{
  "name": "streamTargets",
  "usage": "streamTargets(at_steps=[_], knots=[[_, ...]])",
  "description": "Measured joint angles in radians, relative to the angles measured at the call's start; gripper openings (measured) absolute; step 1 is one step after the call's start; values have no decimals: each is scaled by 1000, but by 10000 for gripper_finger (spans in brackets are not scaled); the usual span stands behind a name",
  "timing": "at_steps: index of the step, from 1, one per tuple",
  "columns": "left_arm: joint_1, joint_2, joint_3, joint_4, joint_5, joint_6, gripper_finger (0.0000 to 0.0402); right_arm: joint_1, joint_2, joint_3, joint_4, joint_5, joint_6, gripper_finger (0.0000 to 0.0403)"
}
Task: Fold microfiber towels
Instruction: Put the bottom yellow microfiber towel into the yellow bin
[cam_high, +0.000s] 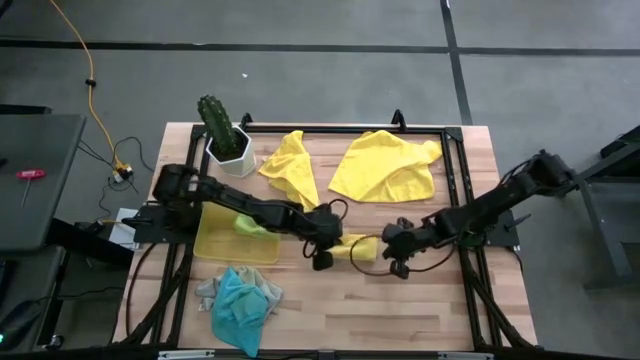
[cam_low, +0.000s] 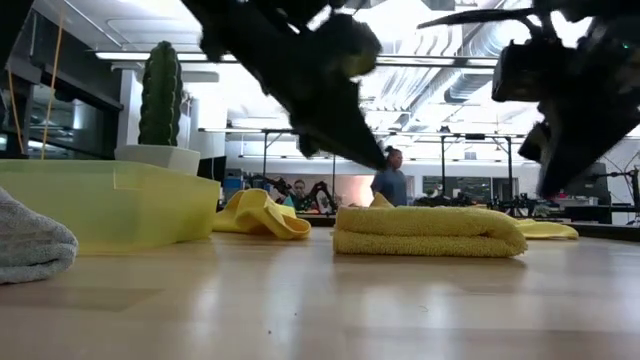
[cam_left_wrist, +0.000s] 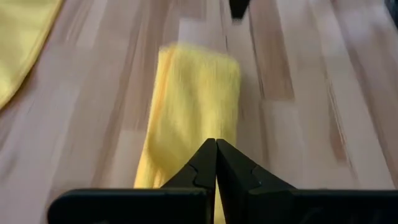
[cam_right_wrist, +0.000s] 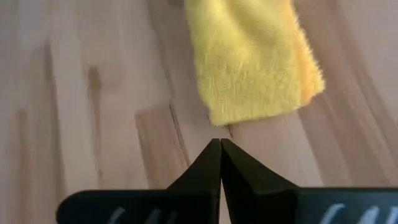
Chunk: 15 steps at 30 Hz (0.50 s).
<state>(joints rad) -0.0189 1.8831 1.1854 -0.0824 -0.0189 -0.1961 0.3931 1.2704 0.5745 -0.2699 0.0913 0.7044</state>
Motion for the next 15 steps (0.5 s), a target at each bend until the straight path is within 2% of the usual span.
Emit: streamTargets(at_steps=[4,7,11,15], knots=[[13,-100,-25,-64,20,52,0,0,-45,0,-7,32,104,3],[24,-170,-78,3,65,96,0,0,-67,0,-3,32,137,18],[35,-224,-162,94,111,103,0,-1,-81,0,-13,36,181,61],[6,-203,-169,88,110,134,6,-4,-103,0,-62,113,232,115]])
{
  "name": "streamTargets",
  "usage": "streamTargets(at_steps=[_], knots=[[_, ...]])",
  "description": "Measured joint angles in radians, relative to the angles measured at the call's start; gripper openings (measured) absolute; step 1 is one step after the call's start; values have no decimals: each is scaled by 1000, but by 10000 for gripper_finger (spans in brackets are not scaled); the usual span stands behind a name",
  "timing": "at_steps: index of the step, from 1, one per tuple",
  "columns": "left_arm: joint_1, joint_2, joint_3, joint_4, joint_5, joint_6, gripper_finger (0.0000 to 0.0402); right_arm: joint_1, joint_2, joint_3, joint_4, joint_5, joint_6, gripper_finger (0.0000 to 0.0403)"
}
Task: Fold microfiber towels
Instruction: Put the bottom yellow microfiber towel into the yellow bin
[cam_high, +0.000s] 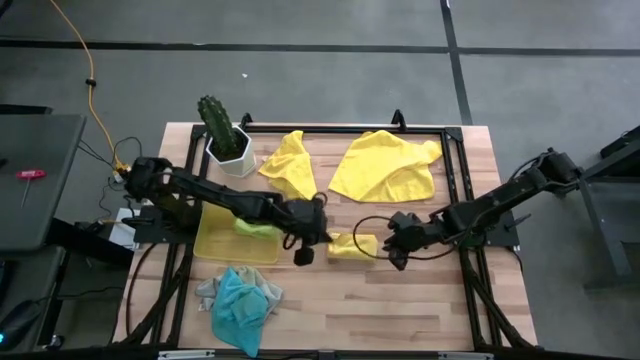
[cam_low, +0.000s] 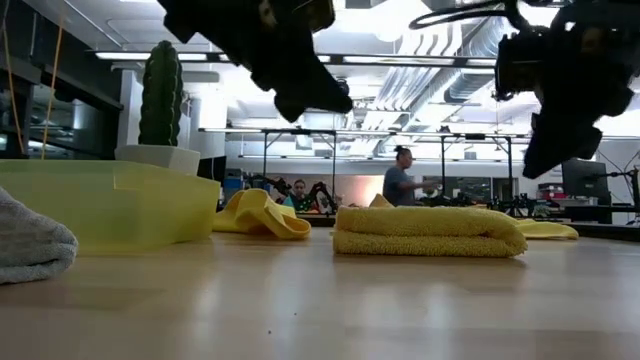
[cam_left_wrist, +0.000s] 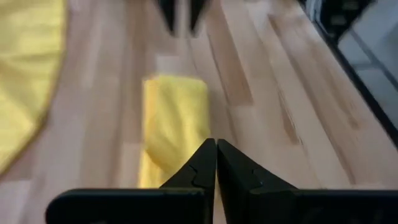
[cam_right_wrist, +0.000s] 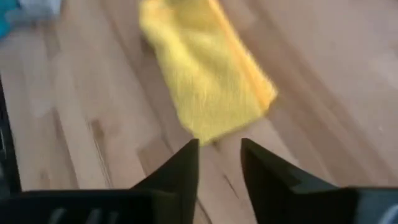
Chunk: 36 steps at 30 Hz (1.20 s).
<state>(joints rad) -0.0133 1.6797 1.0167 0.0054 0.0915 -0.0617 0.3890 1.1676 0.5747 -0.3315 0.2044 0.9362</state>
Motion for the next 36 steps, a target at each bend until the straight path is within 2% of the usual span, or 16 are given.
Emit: streamTargets(at_steps=[3,7,9,11,14,15,17,19,21,23,26,28,30,32,34,36], knots=[[-31,52,24,10,-20,3,28,-2,-22,0,-44,53,28,147],[-55,119,78,13,-56,-10,77,-12,-47,0,-71,64,31,172],[-59,135,95,-33,-84,-13,104,-27,-59,2,-75,49,32,177],[-62,190,141,2,-103,-13,131,-31,-98,0,-162,30,29,178],[-63,229,189,-47,-112,-13,166,-35,-146,1,-249,20,28,179],[-65,255,214,-22,-114,-10,175,-31,-173,-1,-302,21,27,179],[-69,262,233,-115,-115,-6,192,-28,-206,0,-317,25,32,179],[-79,329,299,-72,-116,-4,204,-26,-258,-1,-401,25,28,179],[-89,335,322,-178,-129,-6,213,-32,-290,-1,-399,37,28,179],[-98,401,389,-127,-147,-5,219,-35,-335,-1,-444,45,25,179],[-109,428,424,-216,-210,5,221,-39,-374,2,-438,66,26,179],[-112,478,466,-175,-270,13,221,-35,-398,-2,-476,59,23,179],[-112,477,475,-284,-322,14,221,-34,-412,1,-446,67,16,179],[-112,512,502,-223,-330,21,221,-23,-428,-1,-468,67,5,179],[-111,515,501,-298,-326,21,220,-22,-435,-1,-444,82,-13,179],[-111,550,512,-267,-302,22,219,-22,-449,-1,-459,76,-26,179]])
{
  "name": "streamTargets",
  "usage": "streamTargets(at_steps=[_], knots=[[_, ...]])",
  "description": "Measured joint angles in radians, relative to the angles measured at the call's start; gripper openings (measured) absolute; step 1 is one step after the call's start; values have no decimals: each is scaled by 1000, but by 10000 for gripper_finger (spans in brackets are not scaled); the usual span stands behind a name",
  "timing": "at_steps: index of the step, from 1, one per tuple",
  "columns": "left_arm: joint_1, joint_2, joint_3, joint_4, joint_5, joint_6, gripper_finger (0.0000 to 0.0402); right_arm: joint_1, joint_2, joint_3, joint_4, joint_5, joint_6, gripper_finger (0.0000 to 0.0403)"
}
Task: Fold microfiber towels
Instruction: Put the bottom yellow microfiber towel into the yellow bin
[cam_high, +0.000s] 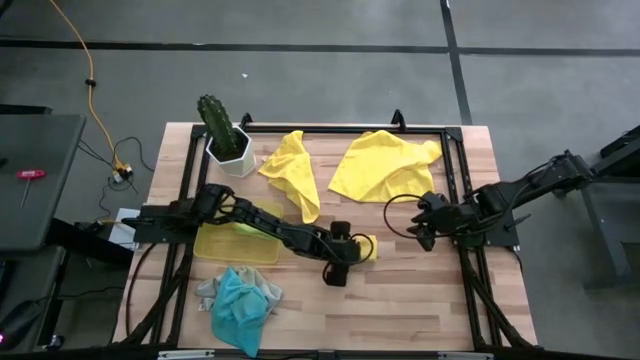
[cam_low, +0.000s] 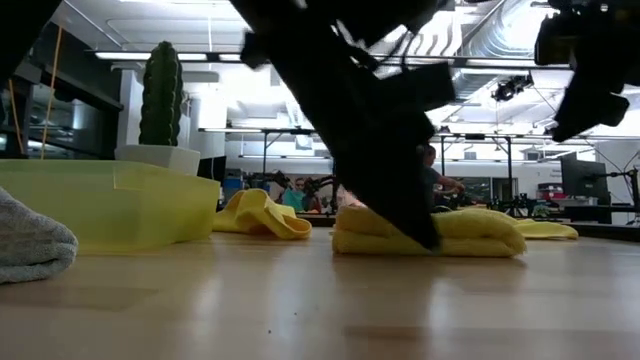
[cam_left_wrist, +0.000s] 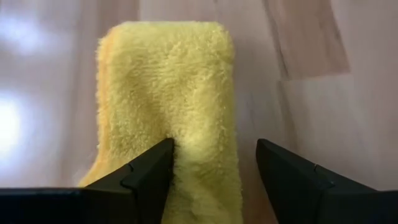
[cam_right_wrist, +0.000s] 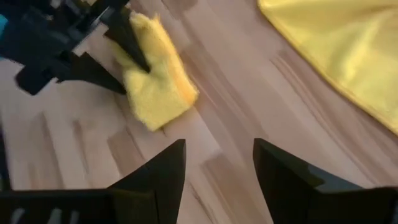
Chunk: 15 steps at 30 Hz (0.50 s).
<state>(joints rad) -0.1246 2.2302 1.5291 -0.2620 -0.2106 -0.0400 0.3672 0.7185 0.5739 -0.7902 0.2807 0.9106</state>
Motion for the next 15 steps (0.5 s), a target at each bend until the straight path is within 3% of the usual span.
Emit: streamTargets(at_steps=[8,11,15], knots=[[-1,34,4,-35,9,1,188,0,-7,0,1,17,-19,179],[-4,36,4,-40,-11,42,137,0,-6,0,3,32,-20,179],[-3,37,5,-57,-15,84,29,0,-7,0,0,43,-13,179]])
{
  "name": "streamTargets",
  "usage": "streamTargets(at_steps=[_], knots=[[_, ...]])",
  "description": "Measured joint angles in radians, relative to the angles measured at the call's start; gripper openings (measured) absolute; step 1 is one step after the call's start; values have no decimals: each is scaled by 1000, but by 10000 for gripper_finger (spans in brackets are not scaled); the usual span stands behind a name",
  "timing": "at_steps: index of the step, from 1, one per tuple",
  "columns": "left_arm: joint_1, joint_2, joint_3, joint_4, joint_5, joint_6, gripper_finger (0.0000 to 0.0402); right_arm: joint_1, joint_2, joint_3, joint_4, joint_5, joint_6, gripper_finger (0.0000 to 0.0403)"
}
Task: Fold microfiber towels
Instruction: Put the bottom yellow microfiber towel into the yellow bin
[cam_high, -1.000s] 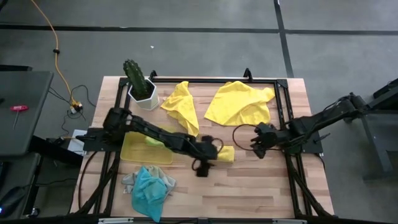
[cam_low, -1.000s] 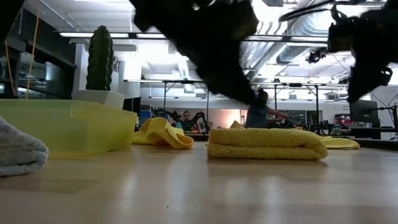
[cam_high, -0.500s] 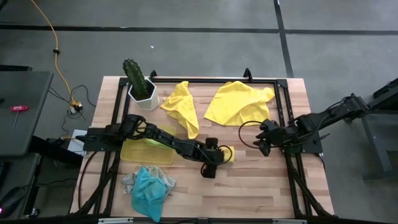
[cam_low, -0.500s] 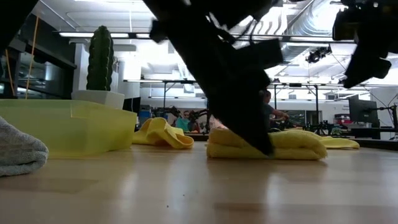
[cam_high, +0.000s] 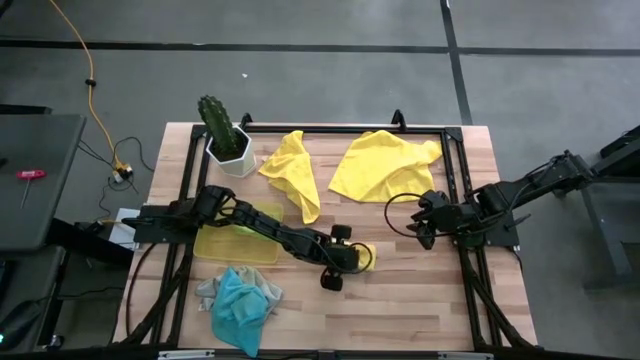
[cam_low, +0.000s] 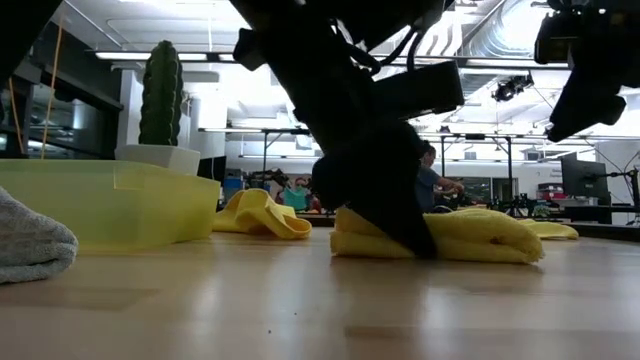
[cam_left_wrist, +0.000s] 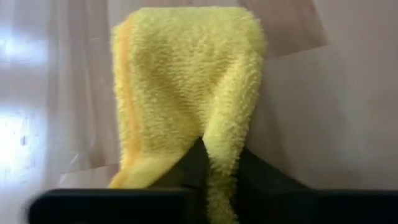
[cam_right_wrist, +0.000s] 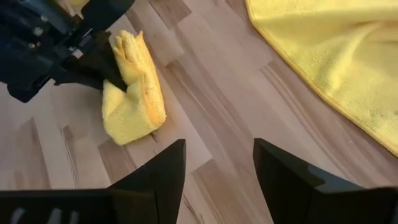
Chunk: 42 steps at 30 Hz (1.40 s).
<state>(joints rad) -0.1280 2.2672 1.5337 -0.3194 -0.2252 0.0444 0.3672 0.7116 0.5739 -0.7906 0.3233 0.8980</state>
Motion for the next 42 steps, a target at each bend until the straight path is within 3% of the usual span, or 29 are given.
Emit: streamTargets(at_steps=[3,9,17,25,30,35,42], knots=[[12,-24,-4,-56,6,-10,16,0,0,0,0,10,9,179],[59,-156,-18,-225,137,-29,5,0,0,0,0,49,22,179],[132,-501,-87,-371,217,88,2,0,1,0,-2,90,48,179],[169,-834,-216,-697,146,158,1,-1,1,0,-8,122,120,179],[137,-1015,-366,-854,117,74,0,-1,2,0,-12,128,154,179],[60,-1145,-560,-796,15,-85,0,-1,2,0,-14,147,182,179],[-60,-1147,-762,-596,-55,-258,0,-1,2,0,-13,139,208,179]])
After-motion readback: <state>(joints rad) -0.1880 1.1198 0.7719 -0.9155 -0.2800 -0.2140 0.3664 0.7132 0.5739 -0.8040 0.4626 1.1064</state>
